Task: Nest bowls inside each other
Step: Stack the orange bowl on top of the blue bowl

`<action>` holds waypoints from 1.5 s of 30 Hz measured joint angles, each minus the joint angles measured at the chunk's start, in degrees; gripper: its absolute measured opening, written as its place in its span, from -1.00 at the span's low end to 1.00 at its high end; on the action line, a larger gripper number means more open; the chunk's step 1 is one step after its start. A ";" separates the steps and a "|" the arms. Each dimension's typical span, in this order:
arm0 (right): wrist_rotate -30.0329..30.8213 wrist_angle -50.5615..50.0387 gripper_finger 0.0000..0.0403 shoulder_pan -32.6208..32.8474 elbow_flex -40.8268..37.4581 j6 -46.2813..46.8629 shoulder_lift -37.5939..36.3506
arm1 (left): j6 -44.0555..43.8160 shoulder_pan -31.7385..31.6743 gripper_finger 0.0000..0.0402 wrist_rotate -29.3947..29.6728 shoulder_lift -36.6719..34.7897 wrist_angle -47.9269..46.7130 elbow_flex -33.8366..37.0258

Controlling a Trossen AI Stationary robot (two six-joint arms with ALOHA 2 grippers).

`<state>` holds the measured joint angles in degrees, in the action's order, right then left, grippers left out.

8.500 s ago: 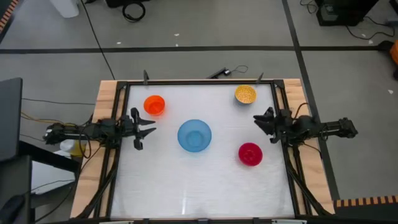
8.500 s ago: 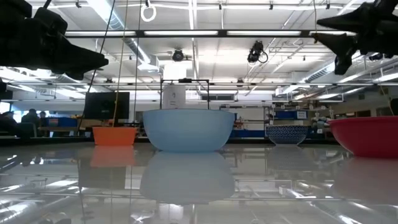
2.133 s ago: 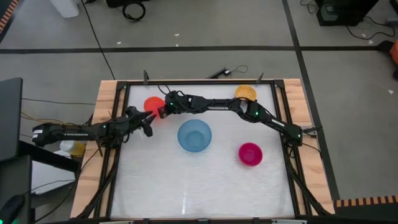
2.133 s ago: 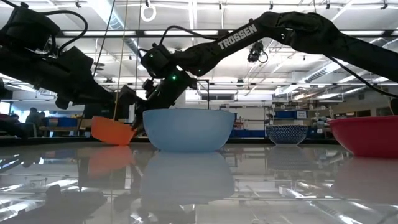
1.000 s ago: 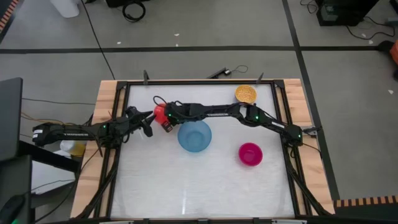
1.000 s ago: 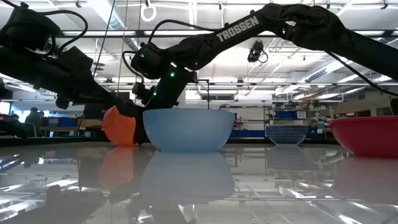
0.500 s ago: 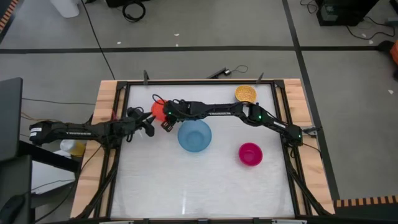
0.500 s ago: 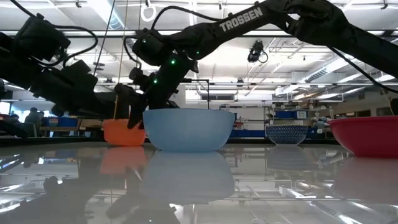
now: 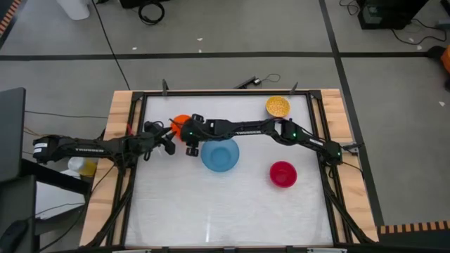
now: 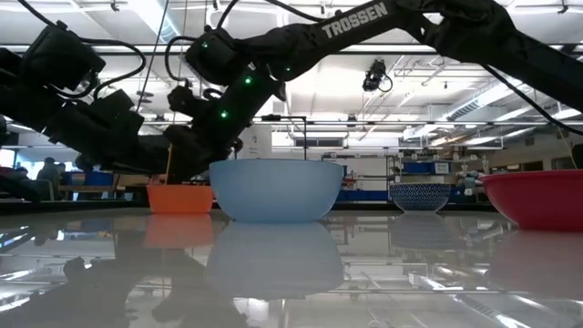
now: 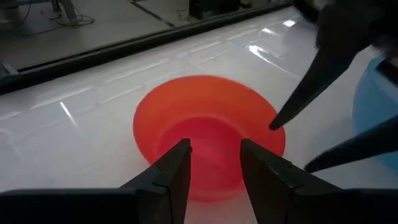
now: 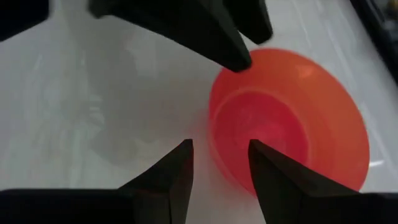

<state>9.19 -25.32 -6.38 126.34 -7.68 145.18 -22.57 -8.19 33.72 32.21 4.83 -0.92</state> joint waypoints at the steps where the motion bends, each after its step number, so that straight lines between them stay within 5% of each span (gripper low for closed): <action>1: -0.01 0.40 -0.20 0.08 0.00 -1.73 0.00 | 0.67 0.03 -0.30 -0.37 0.04 0.02 -0.62; 18: -4.81 1.20 -0.33 -3.77 -2.71 -1.51 0.96 | 2.23 0.12 -0.30 -5.92 -0.01 -0.34 -5.71; 29: -4.27 2.29 -0.95 -3.77 -2.65 -1.64 0.85 | 2.21 0.12 -0.30 -5.92 -0.03 -0.36 -5.82; 38: -1.31 0.63 -0.98 -3.57 -2.72 -1.51 -0.18 | 2.19 0.16 -0.30 -5.92 -0.02 -0.41 -5.82; 45: -1.37 -13.01 -0.99 -3.33 -2.78 -0.81 -7.65 | 2.19 0.18 -0.30 -5.93 -0.03 -1.30 -5.84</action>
<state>7.82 -38.33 -9.72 123.57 -8.49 137.53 -20.38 -8.01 27.79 32.18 3.52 -6.76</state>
